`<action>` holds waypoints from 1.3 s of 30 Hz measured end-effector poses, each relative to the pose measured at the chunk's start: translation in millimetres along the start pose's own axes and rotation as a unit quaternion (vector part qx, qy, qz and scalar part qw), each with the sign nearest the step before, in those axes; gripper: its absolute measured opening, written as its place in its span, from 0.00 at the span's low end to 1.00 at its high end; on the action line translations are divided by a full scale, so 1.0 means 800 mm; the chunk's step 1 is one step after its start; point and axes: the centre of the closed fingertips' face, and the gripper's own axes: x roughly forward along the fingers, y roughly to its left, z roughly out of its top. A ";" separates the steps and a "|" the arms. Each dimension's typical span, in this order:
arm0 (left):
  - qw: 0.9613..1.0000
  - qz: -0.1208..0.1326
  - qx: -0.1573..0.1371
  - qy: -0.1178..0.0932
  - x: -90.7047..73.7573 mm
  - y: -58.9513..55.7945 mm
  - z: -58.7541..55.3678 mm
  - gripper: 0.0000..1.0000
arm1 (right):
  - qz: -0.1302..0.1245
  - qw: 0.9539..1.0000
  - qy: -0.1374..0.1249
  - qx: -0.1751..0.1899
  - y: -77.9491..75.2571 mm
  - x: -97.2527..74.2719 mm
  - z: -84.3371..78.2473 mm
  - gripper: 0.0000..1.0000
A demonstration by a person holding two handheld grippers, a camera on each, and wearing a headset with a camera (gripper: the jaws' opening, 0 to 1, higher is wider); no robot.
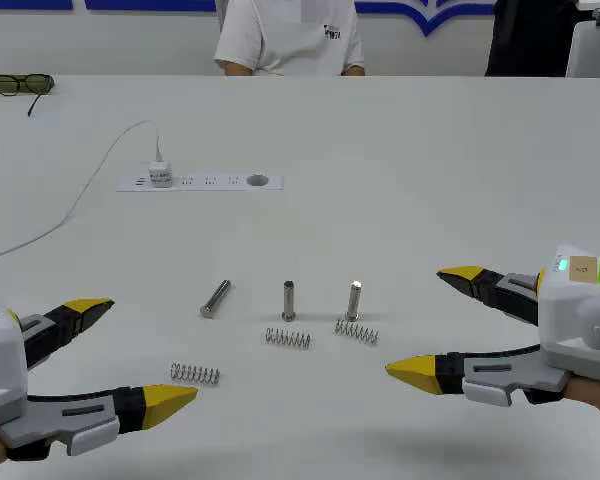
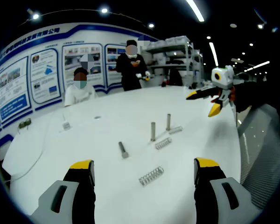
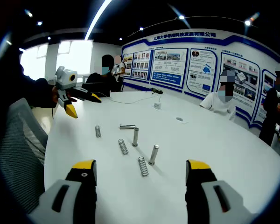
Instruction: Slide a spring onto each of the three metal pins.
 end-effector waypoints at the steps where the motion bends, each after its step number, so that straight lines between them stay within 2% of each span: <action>1: 1.000 0.000 0.000 0.000 0.000 0.000 0.000 0.89 | 0.000 1.000 0.000 0.000 0.000 0.000 0.000 0.79; 39: 1.000 0.008 -0.012 0.003 -0.002 0.010 -0.001 0.85 | -0.007 1.000 0.003 0.003 -0.005 -0.004 -0.004 0.79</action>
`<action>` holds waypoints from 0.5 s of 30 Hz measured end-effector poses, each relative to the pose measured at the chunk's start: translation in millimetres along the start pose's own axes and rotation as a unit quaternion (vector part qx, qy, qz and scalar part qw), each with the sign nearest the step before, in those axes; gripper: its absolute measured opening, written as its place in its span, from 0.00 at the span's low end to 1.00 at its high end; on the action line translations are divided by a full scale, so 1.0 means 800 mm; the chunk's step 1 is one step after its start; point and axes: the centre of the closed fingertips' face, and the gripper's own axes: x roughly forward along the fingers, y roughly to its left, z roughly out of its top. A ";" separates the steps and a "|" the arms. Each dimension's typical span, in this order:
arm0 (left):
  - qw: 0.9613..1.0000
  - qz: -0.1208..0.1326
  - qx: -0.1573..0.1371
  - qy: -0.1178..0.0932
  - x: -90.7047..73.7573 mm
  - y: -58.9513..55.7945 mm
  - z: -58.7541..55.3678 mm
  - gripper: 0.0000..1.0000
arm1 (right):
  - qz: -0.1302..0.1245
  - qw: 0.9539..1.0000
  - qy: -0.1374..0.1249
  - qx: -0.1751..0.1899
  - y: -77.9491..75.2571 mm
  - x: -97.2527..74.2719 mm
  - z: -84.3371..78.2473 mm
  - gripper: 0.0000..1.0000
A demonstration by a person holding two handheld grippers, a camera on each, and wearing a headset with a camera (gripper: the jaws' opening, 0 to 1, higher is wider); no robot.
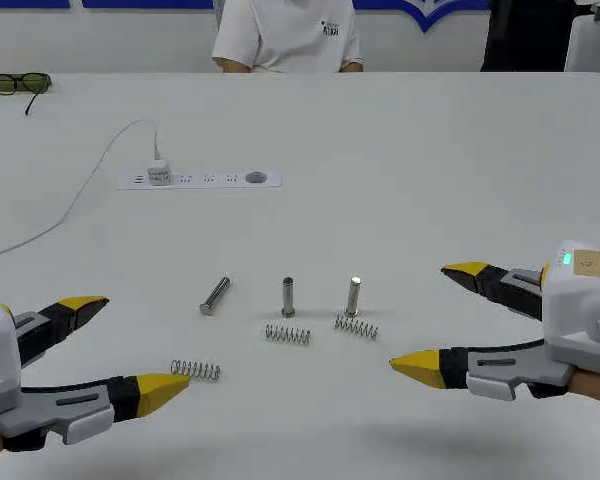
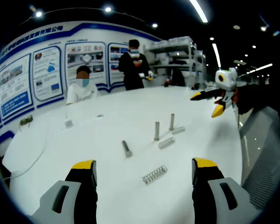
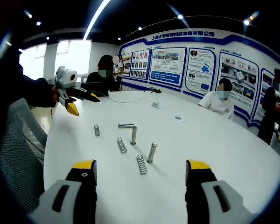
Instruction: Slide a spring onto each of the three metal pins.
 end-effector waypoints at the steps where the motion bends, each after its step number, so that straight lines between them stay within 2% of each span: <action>1: 1.000 0.000 0.000 0.000 0.000 0.000 0.000 0.85 | 0.000 1.000 0.000 0.001 0.000 0.000 0.000 0.79; 15: 1.000 0.003 0.000 0.001 0.003 0.007 0.004 0.83 | -0.002 1.000 -0.001 0.001 -0.002 -0.001 0.000 0.79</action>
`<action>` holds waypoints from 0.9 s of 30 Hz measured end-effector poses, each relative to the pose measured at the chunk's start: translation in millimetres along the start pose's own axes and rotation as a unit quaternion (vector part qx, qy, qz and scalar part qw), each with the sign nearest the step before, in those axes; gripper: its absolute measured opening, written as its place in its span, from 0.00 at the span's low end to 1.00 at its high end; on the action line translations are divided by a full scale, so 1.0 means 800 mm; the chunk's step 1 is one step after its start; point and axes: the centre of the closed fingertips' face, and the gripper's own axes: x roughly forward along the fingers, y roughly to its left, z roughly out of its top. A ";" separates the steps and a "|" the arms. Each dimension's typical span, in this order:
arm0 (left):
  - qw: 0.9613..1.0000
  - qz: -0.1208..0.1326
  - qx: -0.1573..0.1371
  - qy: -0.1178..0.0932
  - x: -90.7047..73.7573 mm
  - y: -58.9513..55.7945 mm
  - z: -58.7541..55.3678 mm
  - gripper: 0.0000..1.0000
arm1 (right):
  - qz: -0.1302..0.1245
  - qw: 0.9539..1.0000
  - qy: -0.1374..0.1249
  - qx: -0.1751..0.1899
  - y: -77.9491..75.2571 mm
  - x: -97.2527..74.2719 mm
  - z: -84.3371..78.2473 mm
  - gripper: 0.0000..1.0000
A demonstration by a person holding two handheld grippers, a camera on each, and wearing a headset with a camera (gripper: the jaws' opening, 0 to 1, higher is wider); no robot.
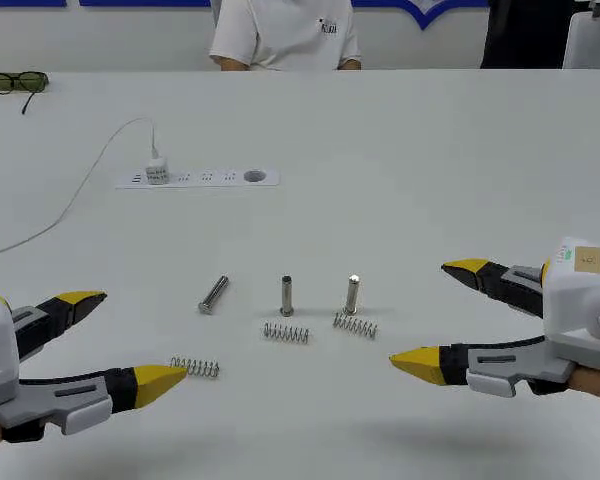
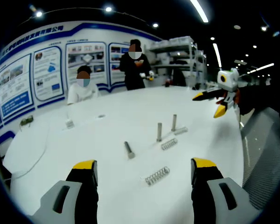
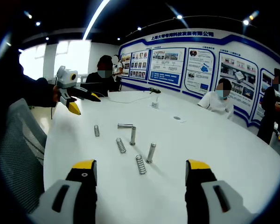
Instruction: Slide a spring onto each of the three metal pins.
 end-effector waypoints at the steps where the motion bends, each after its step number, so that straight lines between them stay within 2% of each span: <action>1: 1.000 0.000 0.000 0.001 0.001 0.001 -0.001 0.83 | 0.000 1.000 0.001 0.000 0.000 0.000 -0.001 0.79; 8: 1.000 0.000 0.006 0.009 0.006 0.007 0.000 0.80 | -0.002 1.000 0.001 0.001 -0.001 -0.001 -0.001 0.79; 15: 1.000 -0.001 0.017 0.018 0.017 0.019 0.014 0.75 | -0.002 1.000 0.004 -0.001 -0.002 -0.001 -0.002 0.79; 22: 0.999 -0.006 0.021 0.036 0.040 0.034 0.026 0.67 | -0.003 1.000 0.006 0.000 -0.003 -0.002 -0.004 0.79; 27: 0.998 -0.014 0.034 0.060 0.060 0.039 0.030 0.62 | -0.004 1.000 0.007 0.001 -0.005 -0.003 -0.007 0.79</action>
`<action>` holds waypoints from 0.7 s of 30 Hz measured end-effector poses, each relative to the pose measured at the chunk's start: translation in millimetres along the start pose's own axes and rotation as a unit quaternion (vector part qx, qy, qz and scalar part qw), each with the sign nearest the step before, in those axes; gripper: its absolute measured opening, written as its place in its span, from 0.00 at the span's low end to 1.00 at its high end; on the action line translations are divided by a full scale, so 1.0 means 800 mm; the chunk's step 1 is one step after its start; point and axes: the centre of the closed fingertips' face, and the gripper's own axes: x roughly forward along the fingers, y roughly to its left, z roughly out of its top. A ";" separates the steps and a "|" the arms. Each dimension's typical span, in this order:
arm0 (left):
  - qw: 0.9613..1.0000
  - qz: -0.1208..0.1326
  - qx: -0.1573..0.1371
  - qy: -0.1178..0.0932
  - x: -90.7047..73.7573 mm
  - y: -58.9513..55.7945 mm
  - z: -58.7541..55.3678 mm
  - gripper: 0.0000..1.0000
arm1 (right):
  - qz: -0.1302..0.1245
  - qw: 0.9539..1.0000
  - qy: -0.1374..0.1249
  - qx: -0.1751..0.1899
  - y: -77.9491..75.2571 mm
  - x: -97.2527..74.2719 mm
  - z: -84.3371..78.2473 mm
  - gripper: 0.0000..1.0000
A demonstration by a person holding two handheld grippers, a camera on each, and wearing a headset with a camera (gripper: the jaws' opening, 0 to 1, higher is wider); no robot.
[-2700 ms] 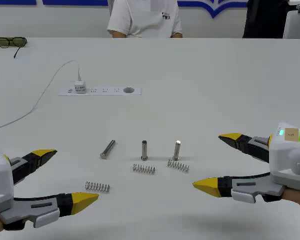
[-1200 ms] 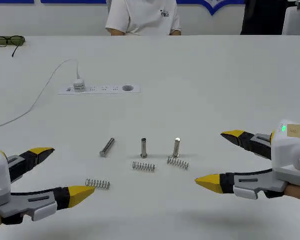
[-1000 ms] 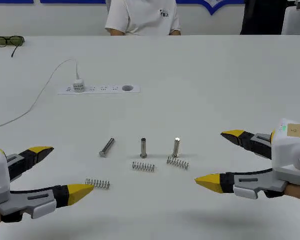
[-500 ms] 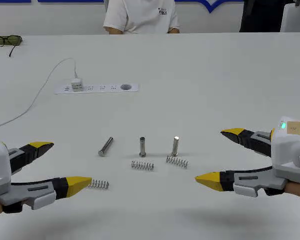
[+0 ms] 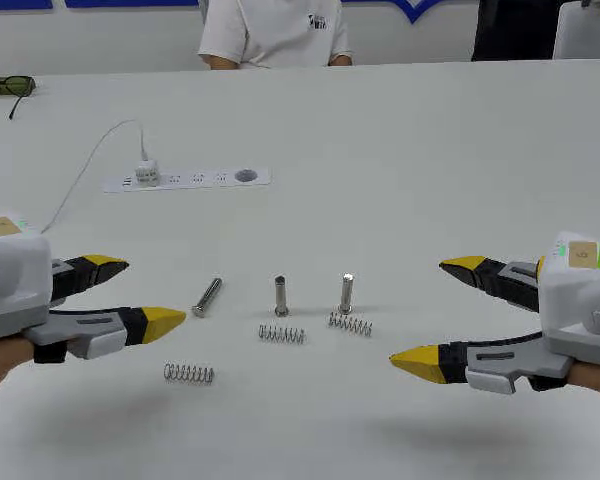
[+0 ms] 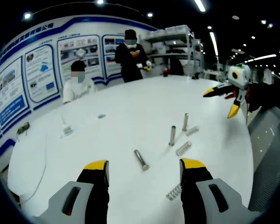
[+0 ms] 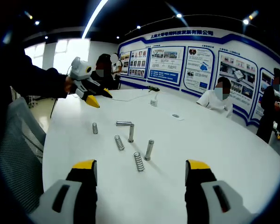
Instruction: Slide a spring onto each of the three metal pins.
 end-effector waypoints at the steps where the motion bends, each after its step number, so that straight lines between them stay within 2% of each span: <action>1: 1.000 -0.003 0.002 0.001 0.003 0.000 0.002 0.61 | 0.000 1.000 0.000 0.001 0.000 0.000 0.000 0.79; 9: 1.000 -0.009 0.008 0.029 0.033 0.008 0.002 0.54 | -0.001 1.000 0.003 0.003 -0.001 0.000 -0.003 0.79; 15: 0.999 -0.009 -0.004 0.049 0.054 0.016 0.001 0.48 | -0.001 1.000 0.005 0.003 -0.002 -0.001 -0.005 0.79; 21: 0.996 -0.006 -0.006 0.085 0.074 0.017 -0.005 0.43 | -0.003 1.000 0.006 0.003 -0.004 -0.002 -0.006 0.79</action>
